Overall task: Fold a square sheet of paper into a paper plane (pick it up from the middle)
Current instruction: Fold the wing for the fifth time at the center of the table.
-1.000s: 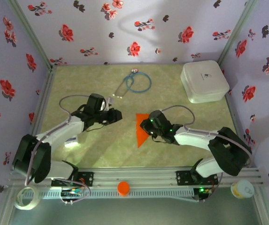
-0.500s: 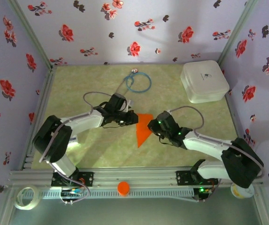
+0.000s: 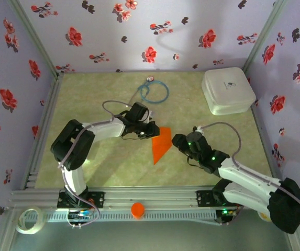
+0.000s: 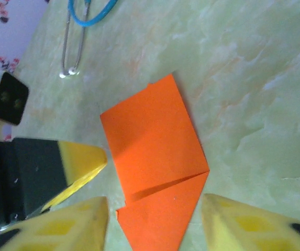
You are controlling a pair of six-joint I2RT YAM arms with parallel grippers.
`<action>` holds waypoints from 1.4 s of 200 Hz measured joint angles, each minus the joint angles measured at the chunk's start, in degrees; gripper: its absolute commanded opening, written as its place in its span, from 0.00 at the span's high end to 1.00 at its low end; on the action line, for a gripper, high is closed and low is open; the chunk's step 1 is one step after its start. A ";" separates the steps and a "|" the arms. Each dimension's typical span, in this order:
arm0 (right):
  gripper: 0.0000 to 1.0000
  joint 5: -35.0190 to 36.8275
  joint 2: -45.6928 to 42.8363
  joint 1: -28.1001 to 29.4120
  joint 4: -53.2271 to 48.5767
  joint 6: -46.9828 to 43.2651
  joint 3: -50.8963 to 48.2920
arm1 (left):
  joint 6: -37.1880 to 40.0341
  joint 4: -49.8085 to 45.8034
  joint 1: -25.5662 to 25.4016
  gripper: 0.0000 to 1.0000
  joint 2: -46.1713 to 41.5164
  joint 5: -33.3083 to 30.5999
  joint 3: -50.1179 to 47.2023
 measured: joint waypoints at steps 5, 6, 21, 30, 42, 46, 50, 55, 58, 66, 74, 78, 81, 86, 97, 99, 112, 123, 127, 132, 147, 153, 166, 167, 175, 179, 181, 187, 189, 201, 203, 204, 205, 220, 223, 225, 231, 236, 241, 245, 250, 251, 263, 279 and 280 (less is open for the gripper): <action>0.43 -0.07 -0.52 -0.02 0.20 -0.17 -0.76 | 0.00 0.02 0.00 0.89 0.33 0.07 0.07; 0.42 -0.11 -0.68 -0.02 0.22 -0.17 -0.94 | 0.00 0.02 0.00 0.89 0.42 0.09 0.09; 0.37 -0.59 -1.66 -0.04 0.04 -0.44 -2.16 | -0.02 0.02 0.00 0.91 1.44 0.33 0.09; 0.31 -0.83 -1.88 -0.04 -0.04 -0.83 -2.19 | -0.02 0.04 0.00 0.91 2.10 0.42 0.09; 0.29 -1.22 -2.10 -0.04 -0.55 -1.57 -1.86 | -0.02 0.02 0.00 0.92 2.97 0.42 0.07; 0.28 -1.27 -2.10 -0.04 -0.72 -1.73 -1.73 | -0.02 0.07 0.00 0.93 3.21 0.42 0.04; 0.26 -1.42 -2.10 -0.04 -1.14 -2.01 -1.46 | -0.02 0.09 0.00 0.93 3.43 0.42 -0.02; 0.22 -1.53 -2.08 -0.04 -1.68 -2.38 -1.14 | -0.04 0.28 0.00 0.93 3.63 0.46 -0.24; 0.19 -1.55 -2.08 -0.04 -1.81 -2.49 -0.98 | -0.07 0.42 0.00 0.93 3.72 0.48 -0.44; 0.06 -1.75 -2.08 -0.07 -2.14 -2.67 -0.59 | -0.11 0.79 0.00 0.94 3.87 0.85 -1.14; 0.01 -2.34 -2.08 -0.17 -2.19 -3.30 -0.28 | -0.20 1.29 0.00 0.95 4.00 1.31 -2.03; 0.01 -2.32 -2.08 -0.24 -2.10 -3.74 -0.22 | -0.22 1.49 0.00 0.95 4.00 1.53 -2.49; 0.01 -2.40 -2.08 -0.26 -2.05 -3.63 -0.15 | -0.22 1.75 0.00 0.95 4.00 1.77 -2.99; 0.01 -2.67 -2.08 -0.26 -1.97 -3.82 -0.11 | -0.22 1.86 0.00 0.96 4.02 2.12 -3.72; 0.01 -3.21 -2.16 -0.26 -1.68 -3.98 -0.11 | -0.22 2.23 0.00 0.96 4.02 2.84 -5.11; 0.01 -3.34 -2.19 -0.26 -1.64 -4.13 -0.11 | -0.20 2.27 0.00 0.96 4.00 3.02 -5.40; 0.01 -4.48 -2.40 -0.37 -0.72 -4.94 -0.11 | -0.11 3.54 0.11 0.97 3.93 4.66 -6.82; 0.01 -5.62 -2.38 -0.44 0.20 -5.51 -0.07 | 0.15 4.61 0.17 0.97 3.76 5.57 -7.67; 0.01 -6.10 -2.23 -0.52 0.28 -5.73 0.02 | 0.28 4.87 0.17 0.97 3.63 5.86 -8.00; 0.01 -6.80 -1.92 -0.66 0.35 -5.99 0.24 | 0.42 5.18 0.17 0.97 3.43 6.19 -8.48; 0.01 -8.68 1.18 -0.81 0.22 -6.82 2.10 | 0.98 5.55 0.17 0.97 2.36 7.19 -10.25; 0.02 -9.31 2.82 -0.87 0.04 -6.91 3.08 | 1.25 5.60 0.24 0.97 1.88 7.52 -10.97; 0.02 -10.86 6.78 -0.94 -0.28 -7.26 5.46 | 1.81 5.55 0.28 0.97 0.79 7.96 -12.50; 0.02 -10.95 6.99 -0.96 -0.26 -7.28 5.57 | 1.81 5.53 0.28 0.97 0.72 7.96 -12.57; 0.04 -11.69 9.14 -0.98 -0.28 -7.26 6.69 | 2.01 5.44 0.31 0.97 0.17 8.15 -13.18; 0.05 -12.07 10.25 -1.01 -0.26 -7.26 7.15 | 2.03 5.33 0.37 0.97 -0.04 8.20 -13.38; 0.06 -12.17 10.64 -0.98 -0.26 -7.26 7.28 | 2.03 5.33 0.39 0.97 -0.15 8.22 -13.46; 0.07 -12.70 12.07 -1.01 -0.20 -7.28 7.65 | 2.05 5.29 0.44 0.97 -0.46 8.33 -13.70; 0.07 -12.79 12.55 -1.01 -0.20 -7.19 7.74 | 2.05 5.27 0.44 0.97 -0.57 8.33 -13.79; 0.08 -13.14 15.04 -1.01 -0.31 -6.86 7.91 | 2.03 5.22 0.57 0.96 -1.27 8.33 -14.01; 0.09 -13.14 15.41 -1.01 -0.42 -6.82 7.91 | 2.03 5.22 0.61 0.96 -1.36 8.35 -14.03; 0.09 -13.14 15.52 -1.01 -0.44 -6.82 7.91 | 2.03 5.25 0.63 0.96 -1.40 8.33 -14.03; 0.09 -13.14 15.63 -1.01 -0.44 -6.80 7.91 | 2.03 5.27 0.66 0.96 -1.51 8.33 -14.03; 0.12 -13.09 17.22 -1.01 -0.90 -6.34 7.91 | 2.01 5.33 0.92 0.94 -2.89 8.28 -14.03; 0.12 -13.11 17.38 -1.01 -0.90 -6.32 7.91 | 2.01 5.33 0.96 0.94 -3.15 8.26 -14.03; 0.12 -13.11 17.46 -1.01 -0.92 -6.27 7.91 | 2.01 5.38 1.03 0.93 -3.41 8.26 -14.03; 0.12 -13.09 17.62 -1.01 -1.01 -6.19 7.91 | 2.01 5.51 1.11 0.92 -4.09 8.22 -14.03; 0.12 -13.07 17.66 -1.01 -1.14 -6.16 7.91 | 1.99 5.66 1.20 0.92 -4.70 8.11 -14.03; 0.13 -13.05 17.66 -1.01 -1.33 -6.16 7.91 | 1.99 5.73 1.33 0.91 -5.29 8.09 -13.97; 0.13 -13.05 17.66 -1.01 -1.49 -6.14 7.91 | 1.99 5.81 1.38 0.91 -5.66 8.09 -13.94; 0.13 -13.05 17.66 -1.01 -1.70 -6.16 7.91 | 1.99 5.95 1.46 0.90 -6.12 8.04 -13.90; 0.13 -13.05 17.66 -1.01 -1.70 -6.14 7.91 | 1.99 5.95 1.49 0.90 -6.19 8.02 -13.88; 0.14 -13.03 17.68 -1.01 -2.16 -6.14 7.91 | 1.99 6.34 1.79 0.89 -7.02 7.78 -13.77; 0.16 -12.83 17.66 -1.01 -2.67 -5.86 7.91 | 1.99 6.78 2.32 0.89 -7.45 7.34 -13.53; 0.16 -12.83 17.66 -1.01 -2.71 -5.77 7.91 | 1.99 6.75 2.36 0.89 -7.45 7.32 -13.51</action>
